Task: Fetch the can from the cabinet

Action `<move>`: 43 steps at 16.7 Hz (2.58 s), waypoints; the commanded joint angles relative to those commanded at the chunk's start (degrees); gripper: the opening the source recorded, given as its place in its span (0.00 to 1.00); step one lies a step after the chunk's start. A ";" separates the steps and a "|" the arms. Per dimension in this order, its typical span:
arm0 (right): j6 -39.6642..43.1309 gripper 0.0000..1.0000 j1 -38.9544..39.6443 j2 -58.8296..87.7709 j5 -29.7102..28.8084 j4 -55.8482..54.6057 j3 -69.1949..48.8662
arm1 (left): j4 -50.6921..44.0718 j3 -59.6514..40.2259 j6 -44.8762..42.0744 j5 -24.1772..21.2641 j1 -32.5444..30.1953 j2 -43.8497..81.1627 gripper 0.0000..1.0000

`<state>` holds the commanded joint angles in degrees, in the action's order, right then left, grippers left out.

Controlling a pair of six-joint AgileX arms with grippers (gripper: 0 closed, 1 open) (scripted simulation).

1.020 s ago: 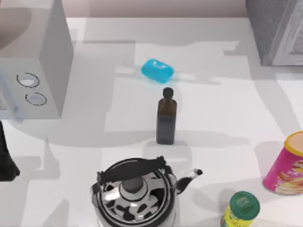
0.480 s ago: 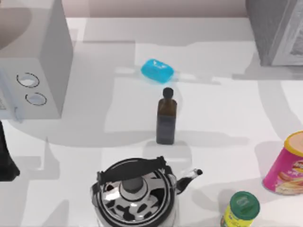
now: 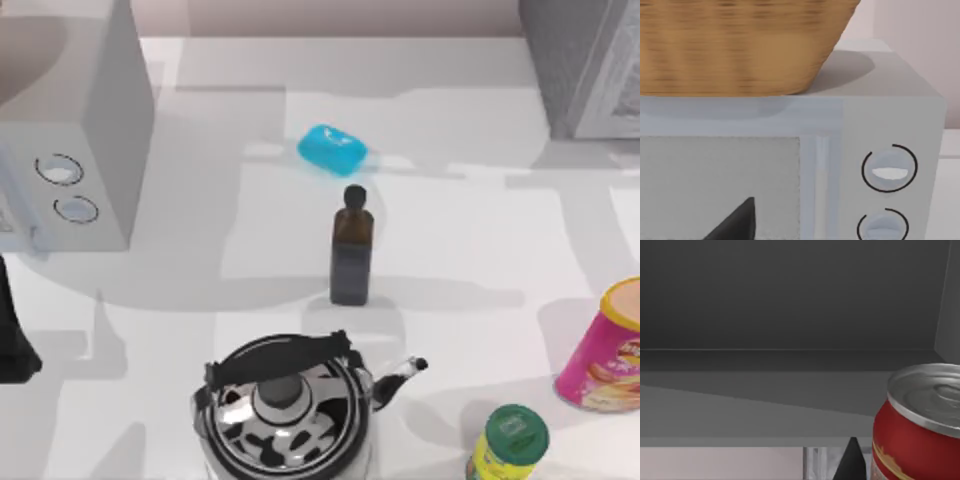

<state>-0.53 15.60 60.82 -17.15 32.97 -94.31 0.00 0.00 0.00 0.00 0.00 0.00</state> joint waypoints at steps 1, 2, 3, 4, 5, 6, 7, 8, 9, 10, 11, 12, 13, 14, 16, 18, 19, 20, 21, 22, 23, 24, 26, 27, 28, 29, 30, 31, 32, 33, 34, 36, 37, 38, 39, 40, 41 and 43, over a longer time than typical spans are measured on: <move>0.02 0.00 -0.70 -2.51 0.68 -1.36 3.95 | 0.00 0.00 0.00 0.00 0.00 0.00 1.00; 0.04 0.00 -1.46 -5.32 1.43 -2.90 8.43 | 0.00 0.00 0.00 0.00 0.00 0.00 1.00; 0.05 0.00 -2.26 -8.41 2.24 -4.60 13.40 | 0.00 0.00 0.00 0.00 0.00 0.00 1.00; 0.06 0.00 -3.11 -11.76 3.12 -6.46 18.79 | 0.00 0.00 0.00 0.00 0.00 0.00 1.00; 0.07 0.00 -3.99 -15.31 4.06 -8.44 24.53 | 0.00 0.00 0.00 0.00 0.00 0.00 1.00; 0.07 0.00 -4.90 -18.99 5.04 -10.51 30.56 | 0.00 0.00 0.00 0.00 0.00 0.00 1.00; 0.08 0.00 -5.83 -22.76 6.05 -12.64 36.79 | 0.00 0.00 0.00 0.00 0.00 0.00 1.00; 0.09 0.00 -6.77 -26.60 7.08 -14.79 43.13 | 0.00 0.00 0.00 0.00 0.00 0.00 1.00; 0.10 0.00 -7.73 -30.47 8.14 -16.95 49.49 | 0.00 0.00 0.00 0.00 0.00 0.00 1.00; 0.12 0.00 -8.68 -34.32 9.19 -19.08 55.76 | 0.00 0.00 0.00 0.00 0.00 0.00 1.00; 0.15 0.00 -9.61 -38.08 10.24 -21.13 61.84 | 0.00 0.00 0.00 0.00 0.00 0.00 1.00; 0.18 0.00 -10.52 -41.70 11.27 -23.09 67.59 | 0.00 0.00 0.00 0.00 0.00 0.00 1.00; 0.22 0.00 -11.40 -45.13 12.27 -24.93 72.91 | 0.00 0.00 0.00 0.00 0.00 0.00 1.00; 0.27 0.00 -12.23 -48.33 13.22 -26.63 77.70 | 0.00 0.00 0.00 0.00 0.00 0.00 1.00; 0.37 0.00 -13.73 -53.90 14.93 -29.54 85.51 | 0.00 0.00 0.00 0.00 0.00 0.00 1.00; 0.46 0.00 -14.85 -58.06 16.23 -31.62 90.89 | 0.00 0.00 0.00 0.00 0.00 0.00 1.00; 0.50 0.00 -15.24 -59.48 16.69 -32.31 92.66 | 0.00 0.00 0.00 0.00 0.00 0.00 1.00; 0.52 0.00 -15.49 -60.41 17.00 -32.77 93.80 | 0.00 0.00 0.00 0.00 0.00 0.00 1.00; 0.53 0.00 -15.61 -60.82 17.15 -32.97 94.32 | 0.00 0.00 0.00 0.00 0.00 0.00 1.00; 0.53 0.00 -15.61 -60.82 17.15 -32.97 94.32 | 0.00 0.00 0.00 0.00 0.00 0.00 1.00; 0.53 0.00 -15.61 -60.82 17.15 -32.97 94.32 | 0.00 0.00 0.00 0.00 0.00 0.00 1.00; 0.53 0.00 -15.61 -60.82 17.15 -32.97 94.32 | 0.00 0.00 0.00 0.00 0.00 0.00 1.00; 0.44 0.00 -15.43 -60.50 17.11 -32.84 94.40 | 0.00 0.00 0.00 0.00 0.00 0.00 1.00; 0.49 0.00 -15.80 -59.93 17.55 -33.21 94.29 | 0.00 0.00 0.00 0.00 0.00 0.00 1.00; 0.58 0.00 -16.54 -58.77 18.49 -33.98 94.05 | 0.00 0.00 0.00 0.00 0.00 0.00 1.00; 0.70 0.00 -17.62 -57.00 19.92 -35.16 93.69 | 0.00 0.00 0.00 0.00 0.00 0.00 1.00; 0.87 0.00 -18.98 -54.63 21.83 -36.76 93.19 | 0.00 0.00 0.00 0.00 0.00 0.00 1.00; 1.06 0.00 -20.60 -51.66 24.19 -38.75 92.58 | 0.00 0.00 0.00 0.00 0.00 0.00 1.00; 1.28 0.00 -22.41 -48.12 26.98 -41.11 91.84 | 0.00 0.00 0.00 0.00 0.00 0.00 1.00; 1.52 0.00 -24.41 -44.05 30.16 -43.84 90.99 | 0.00 0.00 0.00 0.00 0.00 0.00 1.00; 1.78 0.00 -26.55 -39.53 33.69 -46.90 90.03 | 0.00 0.00 0.00 0.00 0.00 0.00 1.00; 2.37 0.00 -31.20 -29.38 41.66 -53.96 87.73 | 0.00 0.00 0.00 0.00 0.00 0.00 1.00; 2.68 0.00 -33.67 -23.91 45.99 -57.87 86.42 | 0.00 0.00 0.00 0.00 0.00 0.00 1.00; 3.02 0.00 -36.22 -18.25 50.48 -61.97 85.01 | 0.00 0.00 0.00 0.00 0.00 0.00 1.00; 3.36 0.00 -38.81 -12.46 55.09 -66.23 83.53 | 0.00 0.00 0.00 0.00 0.00 0.00 1.00; 3.72 0.00 -41.43 -6.58 59.79 -70.59 81.99 | 0.00 0.00 0.00 0.00 0.00 0.00 1.00; 4.08 0.00 -44.06 -0.66 64.54 -75.02 80.42 | 0.00 0.00 0.00 0.00 0.00 0.00 1.00; 4.82 0.00 -49.31 11.17 74.02 -83.89 77.22 | 0.00 0.00 0.00 0.00 0.00 0.00 1.00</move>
<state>4.29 -33.70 72.00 56.88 -50.92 -17.09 0.00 0.00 0.00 0.00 0.00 0.00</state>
